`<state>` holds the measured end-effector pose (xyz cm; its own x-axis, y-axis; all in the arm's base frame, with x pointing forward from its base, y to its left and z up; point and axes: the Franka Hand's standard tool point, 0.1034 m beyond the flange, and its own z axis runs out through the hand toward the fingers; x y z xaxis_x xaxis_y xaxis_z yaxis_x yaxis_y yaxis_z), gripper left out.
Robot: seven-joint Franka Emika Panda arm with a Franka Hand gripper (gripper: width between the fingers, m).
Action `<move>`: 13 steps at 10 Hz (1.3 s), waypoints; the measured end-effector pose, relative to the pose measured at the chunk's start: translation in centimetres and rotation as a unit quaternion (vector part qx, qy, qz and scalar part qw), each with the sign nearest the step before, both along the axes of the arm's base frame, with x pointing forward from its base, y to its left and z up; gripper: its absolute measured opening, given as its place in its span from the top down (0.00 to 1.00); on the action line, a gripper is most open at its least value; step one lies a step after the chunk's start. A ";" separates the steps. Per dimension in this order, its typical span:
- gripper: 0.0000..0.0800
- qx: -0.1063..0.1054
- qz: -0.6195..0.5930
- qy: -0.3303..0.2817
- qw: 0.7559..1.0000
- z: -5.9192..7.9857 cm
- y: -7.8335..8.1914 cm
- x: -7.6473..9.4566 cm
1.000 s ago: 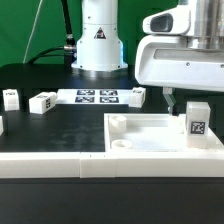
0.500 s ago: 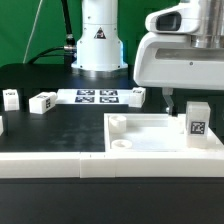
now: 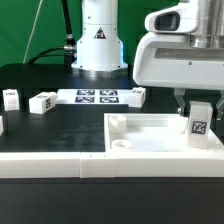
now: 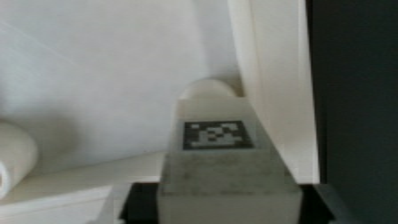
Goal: Assemble one leg
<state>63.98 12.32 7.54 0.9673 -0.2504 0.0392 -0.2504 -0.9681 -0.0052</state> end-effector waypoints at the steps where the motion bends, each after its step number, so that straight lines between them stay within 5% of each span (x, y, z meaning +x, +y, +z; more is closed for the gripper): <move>1: 0.64 0.004 -0.062 -0.003 0.998 -0.1 -0.1 0.0; 5: 0.64 0.018 -0.282 -0.007 0.959 -0.1 -0.3 -0.1; 11: 0.64 0.037 -0.596 0.002 0.802 -0.2 -0.4 -0.2; 13: 0.64 0.040 -0.627 0.005 0.778 -0.1 -0.5 -0.2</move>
Offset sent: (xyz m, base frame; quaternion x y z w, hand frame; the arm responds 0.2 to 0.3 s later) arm -0.0041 -0.0056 0.0010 0.0000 0.0074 0.3218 0.9468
